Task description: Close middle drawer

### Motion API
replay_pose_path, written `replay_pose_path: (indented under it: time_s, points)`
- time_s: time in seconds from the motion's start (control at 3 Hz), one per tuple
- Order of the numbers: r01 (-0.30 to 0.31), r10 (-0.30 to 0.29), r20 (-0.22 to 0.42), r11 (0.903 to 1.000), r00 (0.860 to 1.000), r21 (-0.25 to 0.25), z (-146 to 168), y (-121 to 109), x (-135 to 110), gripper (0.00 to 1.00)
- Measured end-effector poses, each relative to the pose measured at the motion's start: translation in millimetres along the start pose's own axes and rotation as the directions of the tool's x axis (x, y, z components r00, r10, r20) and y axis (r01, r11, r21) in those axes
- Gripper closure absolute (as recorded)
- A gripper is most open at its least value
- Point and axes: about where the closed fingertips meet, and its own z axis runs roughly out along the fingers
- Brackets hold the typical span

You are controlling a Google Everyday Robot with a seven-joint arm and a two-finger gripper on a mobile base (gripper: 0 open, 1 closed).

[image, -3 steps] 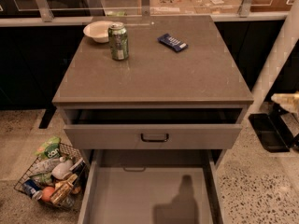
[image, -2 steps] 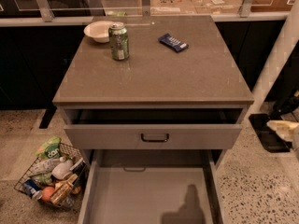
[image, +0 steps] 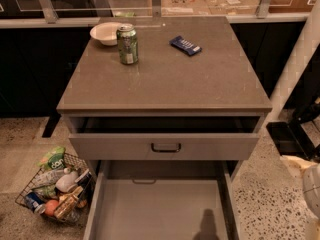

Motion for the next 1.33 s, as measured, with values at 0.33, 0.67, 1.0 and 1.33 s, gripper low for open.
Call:
replay_pose_path:
  time_s: [0.33,0.67,1.0,1.33]
  points:
    - [-0.039,0.039,0.0,0.9992,0.999,-0.011,35.6,2.3,3.9,0.0]
    - [-0.087,0.086,-0.013,0.9941,0.996,-0.065,93.3,23.0,12.1,0.0]
    - [-0.1,0.097,-0.024,0.9876,0.995,-0.121,138.3,46.9,8.8,0.15]
    - [-0.078,0.076,-0.019,0.9819,0.997,-0.173,170.8,74.2,-4.1,0.36]
